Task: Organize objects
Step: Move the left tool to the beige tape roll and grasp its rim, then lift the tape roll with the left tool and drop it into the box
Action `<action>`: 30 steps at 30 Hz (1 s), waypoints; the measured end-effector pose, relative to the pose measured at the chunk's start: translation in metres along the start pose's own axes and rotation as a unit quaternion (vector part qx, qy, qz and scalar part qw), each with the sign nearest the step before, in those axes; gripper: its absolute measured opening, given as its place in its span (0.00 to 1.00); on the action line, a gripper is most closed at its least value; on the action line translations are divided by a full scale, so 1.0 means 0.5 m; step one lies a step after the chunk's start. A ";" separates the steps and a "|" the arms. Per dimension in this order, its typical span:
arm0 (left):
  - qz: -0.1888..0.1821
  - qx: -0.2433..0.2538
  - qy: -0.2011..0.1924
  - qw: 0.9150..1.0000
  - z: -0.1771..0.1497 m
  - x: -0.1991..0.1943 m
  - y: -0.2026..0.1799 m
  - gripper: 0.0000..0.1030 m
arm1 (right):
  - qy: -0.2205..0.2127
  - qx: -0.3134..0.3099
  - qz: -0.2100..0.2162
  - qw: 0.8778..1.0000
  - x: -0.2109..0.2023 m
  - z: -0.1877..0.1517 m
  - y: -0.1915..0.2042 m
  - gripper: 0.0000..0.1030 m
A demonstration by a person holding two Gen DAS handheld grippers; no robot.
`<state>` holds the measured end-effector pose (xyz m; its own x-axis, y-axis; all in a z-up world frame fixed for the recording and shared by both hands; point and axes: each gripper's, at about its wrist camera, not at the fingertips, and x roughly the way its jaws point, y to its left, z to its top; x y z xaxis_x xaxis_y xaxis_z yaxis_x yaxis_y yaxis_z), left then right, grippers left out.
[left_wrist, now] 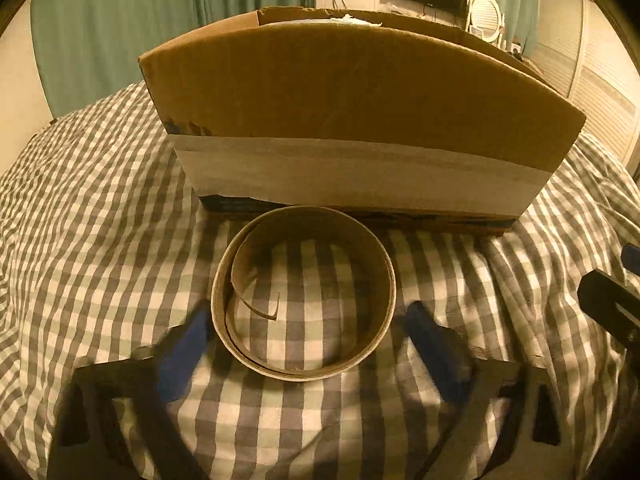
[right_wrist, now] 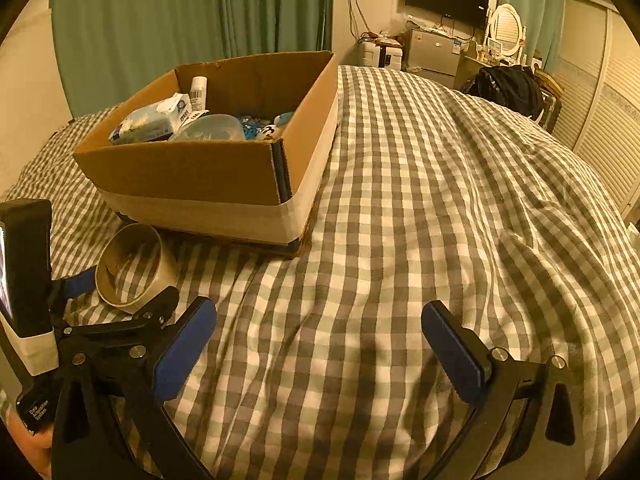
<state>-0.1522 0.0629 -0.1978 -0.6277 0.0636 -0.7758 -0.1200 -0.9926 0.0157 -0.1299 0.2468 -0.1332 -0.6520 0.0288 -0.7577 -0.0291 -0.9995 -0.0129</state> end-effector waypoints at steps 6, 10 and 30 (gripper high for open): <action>-0.016 -0.014 -0.006 1.000 -0.016 -0.031 0.009 0.80 | -0.010 -0.004 0.004 1.000 -0.018 -0.003 0.009 1.00; -0.019 -0.002 -0.021 1.000 -0.030 -0.080 0.005 0.80 | -0.022 -0.004 0.006 1.000 -0.043 -0.002 0.013 1.00; -0.034 0.016 -0.131 0.991 0.092 -0.338 0.019 0.79 | -0.122 -0.010 0.031 0.992 -0.277 0.069 -0.010 1.00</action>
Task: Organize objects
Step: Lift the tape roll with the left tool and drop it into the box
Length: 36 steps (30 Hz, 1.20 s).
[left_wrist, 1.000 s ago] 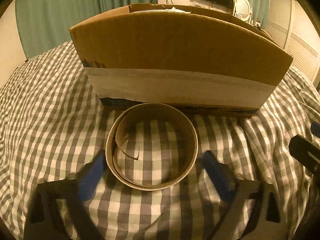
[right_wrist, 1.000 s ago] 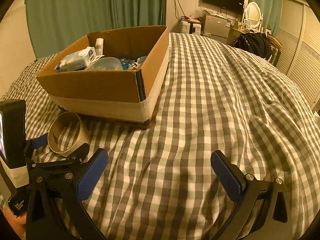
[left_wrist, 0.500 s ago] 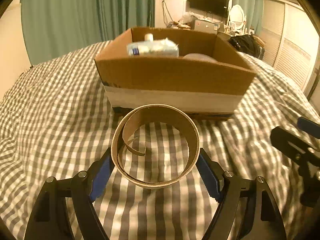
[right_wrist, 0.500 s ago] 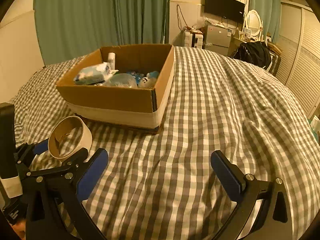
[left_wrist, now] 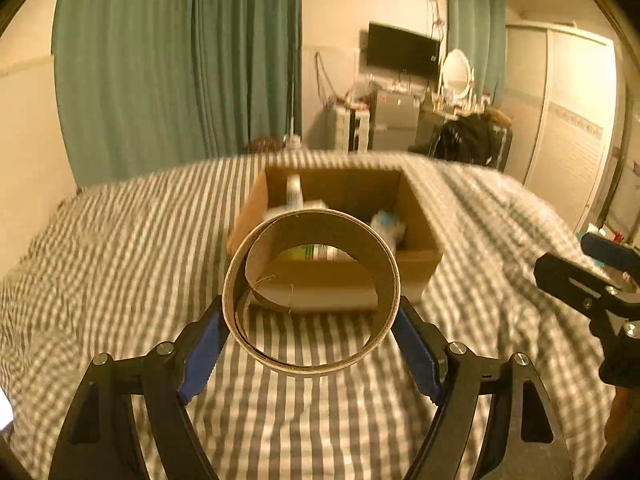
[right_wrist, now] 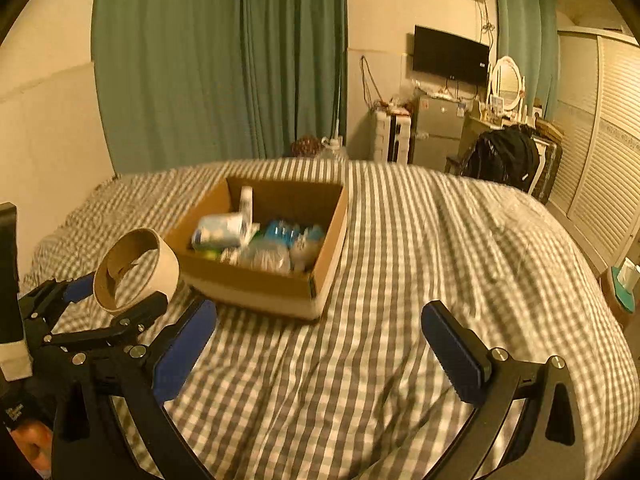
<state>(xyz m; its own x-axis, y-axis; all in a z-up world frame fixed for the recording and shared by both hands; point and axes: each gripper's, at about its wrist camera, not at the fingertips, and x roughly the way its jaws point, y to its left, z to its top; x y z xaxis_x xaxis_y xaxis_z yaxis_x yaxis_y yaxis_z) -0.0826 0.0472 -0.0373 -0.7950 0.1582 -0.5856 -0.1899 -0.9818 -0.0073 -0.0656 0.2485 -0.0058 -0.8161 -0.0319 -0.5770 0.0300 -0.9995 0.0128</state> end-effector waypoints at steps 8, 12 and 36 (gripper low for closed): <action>-0.007 0.009 -0.046 0.999 0.136 0.028 -0.014 0.79 | -0.029 0.000 -0.013 0.999 0.020 0.120 -0.032 1.00; -0.011 0.008 -0.056 0.998 0.185 0.076 -0.018 0.79 | -0.031 0.007 -0.018 0.999 0.069 0.168 -0.043 1.00; 0.014 0.002 0.005 1.000 0.177 0.362 -0.048 0.93 | 0.011 0.063 -0.039 0.997 0.310 0.129 -0.135 1.00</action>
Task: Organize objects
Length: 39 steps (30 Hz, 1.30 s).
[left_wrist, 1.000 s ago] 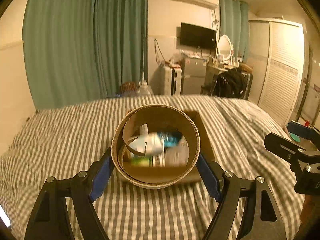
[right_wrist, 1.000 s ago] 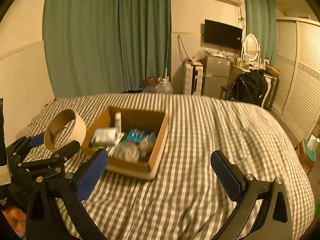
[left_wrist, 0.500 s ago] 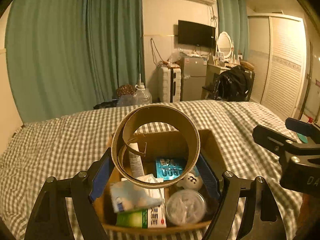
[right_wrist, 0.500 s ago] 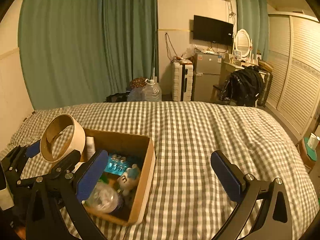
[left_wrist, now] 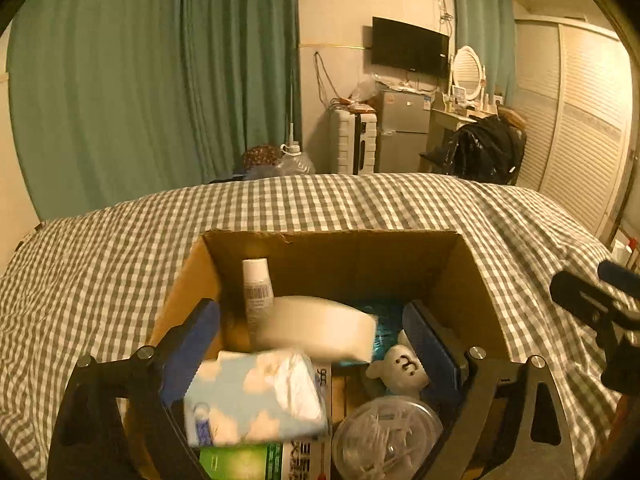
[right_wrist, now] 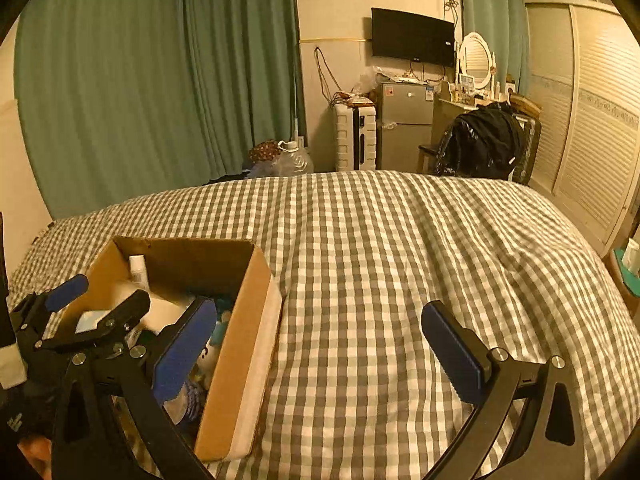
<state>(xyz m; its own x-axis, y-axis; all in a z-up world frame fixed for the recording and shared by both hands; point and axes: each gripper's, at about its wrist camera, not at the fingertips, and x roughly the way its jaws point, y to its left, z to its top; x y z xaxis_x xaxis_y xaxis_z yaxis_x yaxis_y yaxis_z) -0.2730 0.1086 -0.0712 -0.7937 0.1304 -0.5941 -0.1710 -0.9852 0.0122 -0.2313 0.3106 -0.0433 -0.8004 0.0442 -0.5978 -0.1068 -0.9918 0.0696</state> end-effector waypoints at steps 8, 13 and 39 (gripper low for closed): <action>0.005 -0.002 -0.024 1.000 0.014 -0.116 0.010 0.93 | -0.012 0.006 0.010 1.000 -0.104 -0.004 -0.004 1.00; 0.008 -0.004 -0.058 0.998 0.023 -0.223 0.022 0.93 | -0.043 -0.017 0.017 0.999 -0.220 -0.007 0.018 1.00; 0.060 -0.057 -0.133 0.988 -0.158 -0.447 0.096 1.00 | -0.117 -0.069 0.029 0.990 -0.376 -0.136 0.089 1.00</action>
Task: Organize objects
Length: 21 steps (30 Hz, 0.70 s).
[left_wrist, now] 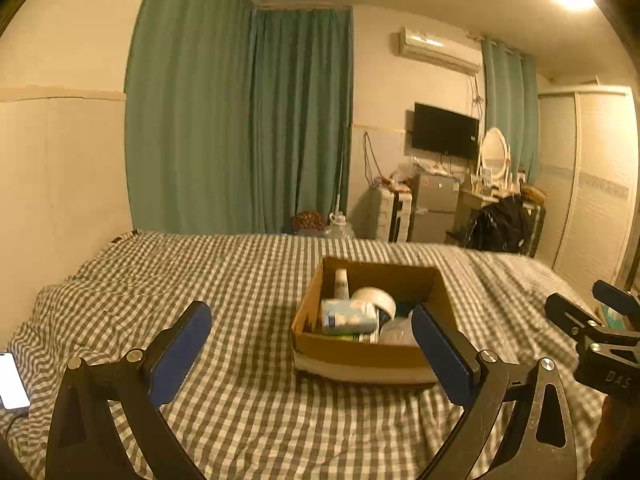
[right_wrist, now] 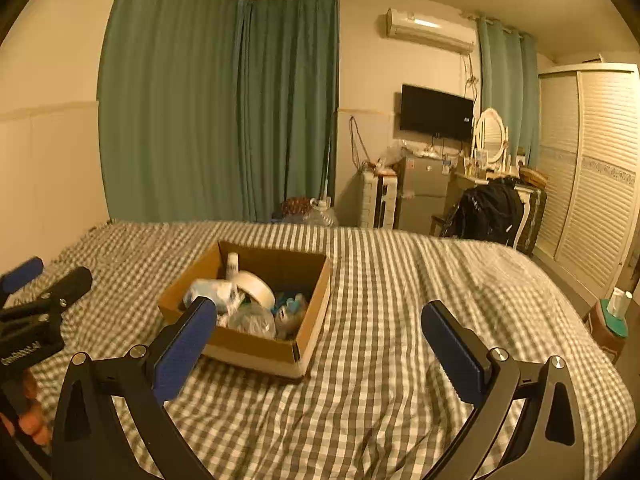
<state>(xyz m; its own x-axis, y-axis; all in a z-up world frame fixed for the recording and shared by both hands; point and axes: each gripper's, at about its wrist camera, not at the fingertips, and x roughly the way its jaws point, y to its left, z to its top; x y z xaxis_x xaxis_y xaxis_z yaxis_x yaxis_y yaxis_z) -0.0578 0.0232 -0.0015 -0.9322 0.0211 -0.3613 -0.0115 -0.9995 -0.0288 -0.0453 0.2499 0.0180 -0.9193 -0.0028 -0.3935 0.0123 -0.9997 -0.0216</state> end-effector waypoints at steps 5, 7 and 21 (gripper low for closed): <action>0.006 0.013 0.020 1.000 -0.024 0.021 -0.007 1.00 | 0.029 0.006 0.009 1.000 0.044 -0.039 -0.004 1.00; 0.005 0.014 0.028 1.000 -0.030 0.028 -0.008 1.00 | 0.033 0.005 0.009 0.999 0.049 -0.045 -0.006 1.00; 0.011 0.005 0.036 0.999 -0.038 0.030 0.012 1.00 | 0.032 0.008 0.007 0.999 0.047 -0.041 0.002 1.00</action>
<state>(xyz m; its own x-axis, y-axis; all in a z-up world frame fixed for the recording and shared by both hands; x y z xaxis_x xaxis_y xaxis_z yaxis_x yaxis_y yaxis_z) -0.0650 0.0181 -0.0249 -0.9038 0.0006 -0.4280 0.0045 -0.9999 -0.0111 -0.0588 0.2491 -0.0102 -0.8917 -0.0152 -0.4523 0.0181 -0.9998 -0.0020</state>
